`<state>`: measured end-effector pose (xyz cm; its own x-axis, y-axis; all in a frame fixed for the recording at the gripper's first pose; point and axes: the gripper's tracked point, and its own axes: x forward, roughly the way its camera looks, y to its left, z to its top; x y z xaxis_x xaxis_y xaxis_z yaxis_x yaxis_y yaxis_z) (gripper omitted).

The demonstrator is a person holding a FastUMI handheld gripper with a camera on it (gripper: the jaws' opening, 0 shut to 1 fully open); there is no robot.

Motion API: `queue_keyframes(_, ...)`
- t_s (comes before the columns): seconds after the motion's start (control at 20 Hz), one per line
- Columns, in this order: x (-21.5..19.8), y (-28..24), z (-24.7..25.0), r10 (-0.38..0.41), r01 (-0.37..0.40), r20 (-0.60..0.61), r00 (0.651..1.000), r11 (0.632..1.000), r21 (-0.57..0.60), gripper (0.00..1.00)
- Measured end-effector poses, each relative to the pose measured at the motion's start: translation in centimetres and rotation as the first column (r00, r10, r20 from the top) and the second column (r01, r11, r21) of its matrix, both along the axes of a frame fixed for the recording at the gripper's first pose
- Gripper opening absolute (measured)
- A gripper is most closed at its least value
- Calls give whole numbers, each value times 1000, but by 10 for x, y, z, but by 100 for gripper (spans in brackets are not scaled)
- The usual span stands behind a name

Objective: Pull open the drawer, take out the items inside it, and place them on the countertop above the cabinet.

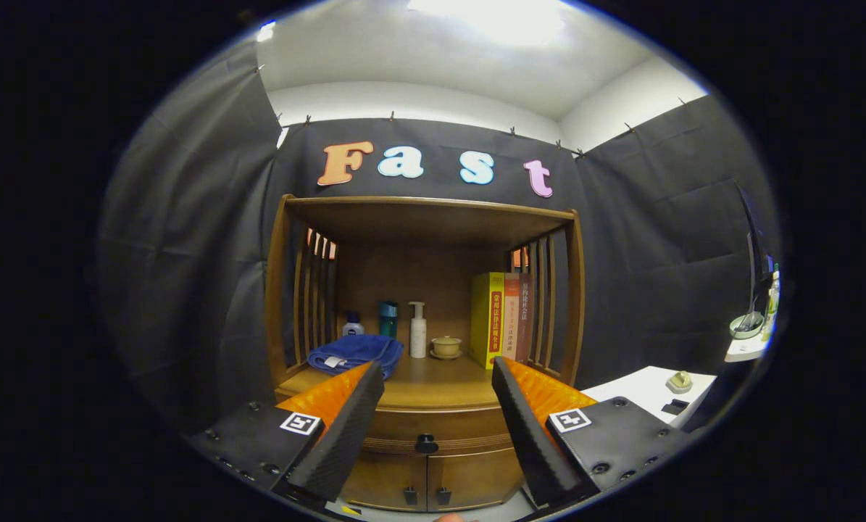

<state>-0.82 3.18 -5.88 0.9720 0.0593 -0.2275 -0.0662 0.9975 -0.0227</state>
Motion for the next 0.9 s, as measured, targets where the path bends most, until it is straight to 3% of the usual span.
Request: queue_keyframes(0.9, -2, 4, -3, 19, -19, -8, 1000, 1000, -18, 99)
